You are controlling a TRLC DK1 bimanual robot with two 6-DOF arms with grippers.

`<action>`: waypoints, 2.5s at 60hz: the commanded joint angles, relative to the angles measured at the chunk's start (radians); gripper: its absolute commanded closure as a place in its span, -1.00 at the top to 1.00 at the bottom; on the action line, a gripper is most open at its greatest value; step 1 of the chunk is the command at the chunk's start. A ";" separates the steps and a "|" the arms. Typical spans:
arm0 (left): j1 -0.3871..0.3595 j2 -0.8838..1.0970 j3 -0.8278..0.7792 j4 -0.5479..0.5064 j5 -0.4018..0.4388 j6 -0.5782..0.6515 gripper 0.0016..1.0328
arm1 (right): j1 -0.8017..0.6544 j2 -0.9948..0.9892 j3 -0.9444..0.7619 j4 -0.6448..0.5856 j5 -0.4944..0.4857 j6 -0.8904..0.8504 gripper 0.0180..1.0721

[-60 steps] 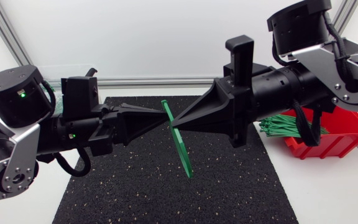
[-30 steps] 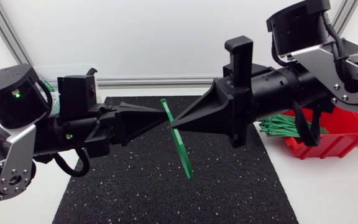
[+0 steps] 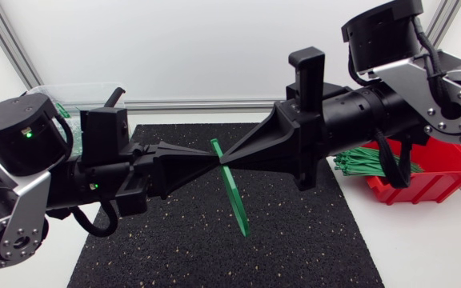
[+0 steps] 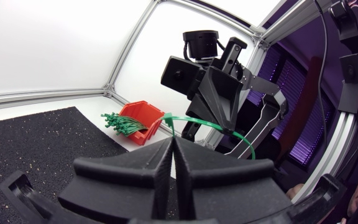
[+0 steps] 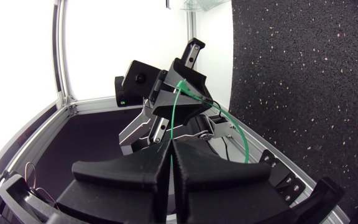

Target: Take a green cable tie from the red box, thread the tail through the head to close it, then place it in the transparent bin on the left.

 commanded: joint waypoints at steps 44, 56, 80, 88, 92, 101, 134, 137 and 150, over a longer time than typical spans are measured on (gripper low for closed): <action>-0.171 -0.075 -0.072 -0.012 -0.286 0.334 -0.92 | -0.018 0.003 0.007 -0.043 0.005 0.028 -0.89; -0.194 -0.101 -0.069 -0.020 -0.317 0.343 -0.92 | -0.040 0.037 0.009 -0.070 0.008 0.026 -0.89; -0.223 -0.116 -0.075 -0.068 -0.346 0.400 -0.92 | -0.066 0.044 0.010 -0.075 0.002 0.007 -0.31; -0.217 -0.119 -0.078 -0.074 -0.346 0.420 -0.92 | -0.066 0.026 0.019 -0.081 -0.003 -0.003 -0.13; -0.208 -0.118 -0.080 -0.077 -0.346 0.435 -0.92 | -0.069 0.014 0.024 -0.082 -0.009 -0.012 -0.08; -0.200 -0.130 -0.092 -0.094 -0.346 0.458 -0.92 | -0.100 -0.005 0.044 -0.082 -0.041 -0.047 -0.06; -0.217 -0.181 -0.098 -0.193 -0.346 0.570 -0.92 | -0.112 0.219 0.124 -0.078 -0.106 -0.262 -0.06; -0.217 -0.181 -0.097 -0.196 -0.346 0.573 -0.92 | -0.095 0.230 0.119 -0.079 -0.106 -0.276 -0.06; -0.214 -0.174 -0.081 -0.218 -0.344 0.602 -0.92 | -0.052 0.232 0.093 -0.090 -0.106 -0.314 -0.07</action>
